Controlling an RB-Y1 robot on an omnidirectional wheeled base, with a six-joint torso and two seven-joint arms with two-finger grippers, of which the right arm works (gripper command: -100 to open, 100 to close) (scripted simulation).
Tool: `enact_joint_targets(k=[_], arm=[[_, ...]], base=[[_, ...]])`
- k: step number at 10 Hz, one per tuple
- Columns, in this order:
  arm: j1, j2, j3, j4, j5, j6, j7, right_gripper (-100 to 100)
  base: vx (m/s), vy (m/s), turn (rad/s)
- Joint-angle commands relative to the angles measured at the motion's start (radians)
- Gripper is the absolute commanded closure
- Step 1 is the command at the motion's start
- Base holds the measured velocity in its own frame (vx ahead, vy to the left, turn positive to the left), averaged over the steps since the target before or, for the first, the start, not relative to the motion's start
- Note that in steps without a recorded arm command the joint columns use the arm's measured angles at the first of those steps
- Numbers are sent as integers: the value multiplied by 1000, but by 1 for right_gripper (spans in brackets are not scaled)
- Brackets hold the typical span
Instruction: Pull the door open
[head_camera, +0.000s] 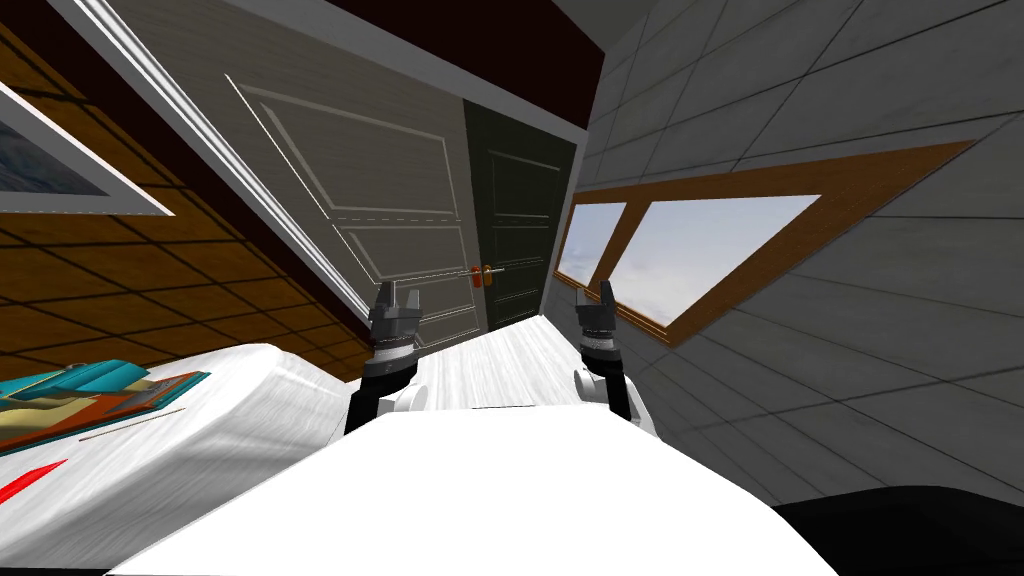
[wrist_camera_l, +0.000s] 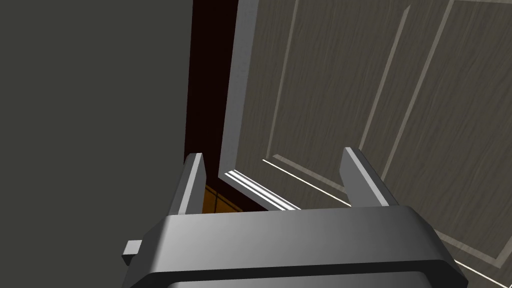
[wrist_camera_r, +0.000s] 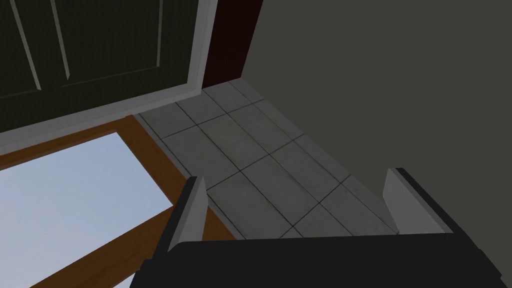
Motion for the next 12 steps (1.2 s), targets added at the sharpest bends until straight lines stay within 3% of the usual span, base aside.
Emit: enact_joint_targets(k=[1,5,6,9,12], arm=[[-22,-1,-2,30,6,10,-2,-100],[-99,-16,-22,159,34,32,-28,-100],[-99,-16,-22,173,34,32,-28,-100],[-162,-26,-38,281,58,51,-50,-100],[-184,-30,-44,331,66,57,-57,-100]], base=[[60,9,40],[78,22,116],[72,3,18],[81,24,103],[61,11,65]])
